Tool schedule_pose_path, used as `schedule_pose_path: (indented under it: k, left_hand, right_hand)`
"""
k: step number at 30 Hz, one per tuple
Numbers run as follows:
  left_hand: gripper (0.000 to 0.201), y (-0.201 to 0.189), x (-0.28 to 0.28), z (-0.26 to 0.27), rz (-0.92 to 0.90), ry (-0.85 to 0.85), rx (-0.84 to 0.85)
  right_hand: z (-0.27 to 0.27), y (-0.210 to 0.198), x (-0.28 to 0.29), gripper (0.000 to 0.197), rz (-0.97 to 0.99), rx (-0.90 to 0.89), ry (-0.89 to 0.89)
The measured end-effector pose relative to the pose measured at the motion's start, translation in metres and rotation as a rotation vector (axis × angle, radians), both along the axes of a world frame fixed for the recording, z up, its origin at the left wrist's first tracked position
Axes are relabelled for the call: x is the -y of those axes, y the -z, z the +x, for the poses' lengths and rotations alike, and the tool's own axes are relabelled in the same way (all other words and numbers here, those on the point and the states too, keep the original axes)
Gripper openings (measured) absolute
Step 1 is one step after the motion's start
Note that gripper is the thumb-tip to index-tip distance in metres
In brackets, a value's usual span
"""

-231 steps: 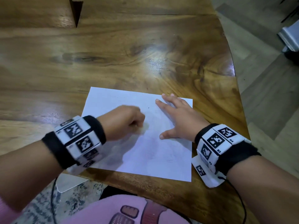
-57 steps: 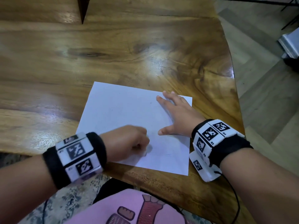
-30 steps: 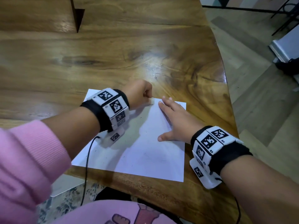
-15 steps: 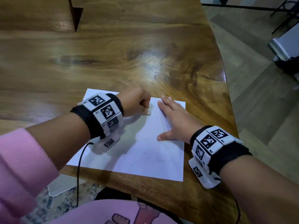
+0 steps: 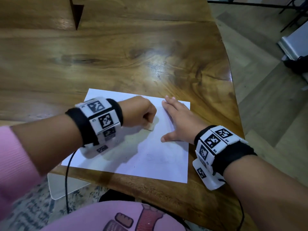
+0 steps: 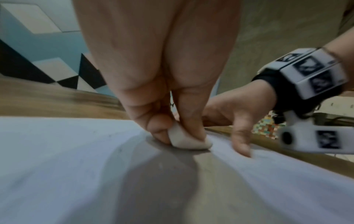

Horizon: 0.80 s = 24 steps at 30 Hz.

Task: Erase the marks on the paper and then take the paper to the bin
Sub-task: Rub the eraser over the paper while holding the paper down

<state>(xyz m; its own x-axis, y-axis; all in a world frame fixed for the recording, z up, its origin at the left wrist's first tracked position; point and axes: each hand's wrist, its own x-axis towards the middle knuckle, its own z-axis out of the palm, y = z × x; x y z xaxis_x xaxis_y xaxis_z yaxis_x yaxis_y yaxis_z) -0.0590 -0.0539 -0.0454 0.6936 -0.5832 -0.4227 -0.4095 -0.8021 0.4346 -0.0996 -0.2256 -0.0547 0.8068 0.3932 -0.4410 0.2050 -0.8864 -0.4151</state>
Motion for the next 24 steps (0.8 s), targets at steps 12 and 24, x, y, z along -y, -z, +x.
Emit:
schedule_pose_path:
  k: [12,24]
  left_hand:
    - [0.009,0.000,0.011,0.011,-0.064,-0.118,0.112]
    - [0.009,-0.002,0.004,0.012,-0.030,-0.078,0.128]
  right_hand:
    - [0.000,-0.001,-0.001,0.114,-0.012,-0.002,0.000]
    - [-0.001,-0.002,-0.001,0.113,-0.022,0.000,-0.010]
